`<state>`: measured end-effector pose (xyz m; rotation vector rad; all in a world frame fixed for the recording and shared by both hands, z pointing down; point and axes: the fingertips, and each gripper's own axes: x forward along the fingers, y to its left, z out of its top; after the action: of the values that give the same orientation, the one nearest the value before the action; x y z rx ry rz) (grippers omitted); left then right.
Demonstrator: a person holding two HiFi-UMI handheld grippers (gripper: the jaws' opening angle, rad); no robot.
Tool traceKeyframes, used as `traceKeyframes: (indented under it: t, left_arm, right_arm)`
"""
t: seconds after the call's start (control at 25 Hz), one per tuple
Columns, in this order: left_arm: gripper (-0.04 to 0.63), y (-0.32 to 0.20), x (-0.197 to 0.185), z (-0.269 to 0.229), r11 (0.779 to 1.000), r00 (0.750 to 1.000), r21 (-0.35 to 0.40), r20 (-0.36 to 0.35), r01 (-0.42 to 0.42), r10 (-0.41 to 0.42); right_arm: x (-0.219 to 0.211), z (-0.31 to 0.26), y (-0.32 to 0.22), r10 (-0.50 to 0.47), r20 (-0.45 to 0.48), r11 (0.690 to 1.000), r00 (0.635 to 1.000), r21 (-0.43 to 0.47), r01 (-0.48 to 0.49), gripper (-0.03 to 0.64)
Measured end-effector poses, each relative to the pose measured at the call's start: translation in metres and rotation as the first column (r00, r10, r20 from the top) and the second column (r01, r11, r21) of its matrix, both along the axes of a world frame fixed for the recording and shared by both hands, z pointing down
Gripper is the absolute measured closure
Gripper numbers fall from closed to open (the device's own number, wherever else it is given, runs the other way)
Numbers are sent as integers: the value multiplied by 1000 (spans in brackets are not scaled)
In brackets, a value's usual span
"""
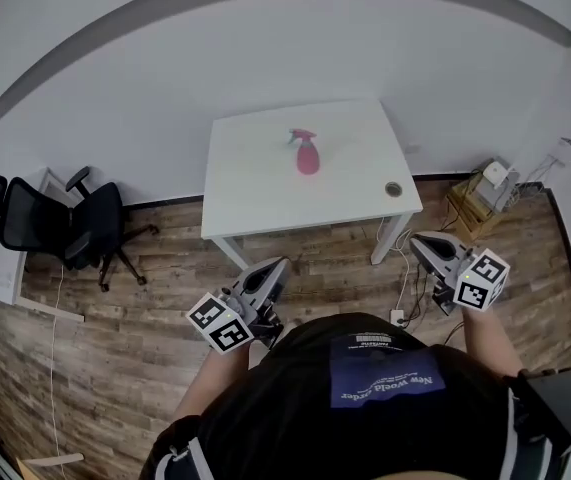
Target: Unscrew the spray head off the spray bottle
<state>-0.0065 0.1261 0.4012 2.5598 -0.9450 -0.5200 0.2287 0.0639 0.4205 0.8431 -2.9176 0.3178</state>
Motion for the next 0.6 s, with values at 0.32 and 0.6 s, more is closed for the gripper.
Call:
traceKeyframes:
  t: [0.32, 0.6]
  left_arm:
    - [600, -51, -107, -13, 999, 1000, 39, 23, 11, -11]
    - [600, -81, -167, 2, 998, 996, -2, 66, 60, -59]
  right_arm:
    - [-102, -37, -53, 21, -17, 998, 1000, 62, -20, 623]
    - [-160, -28, -84, -10, -44, 999, 999, 34, 11, 623]
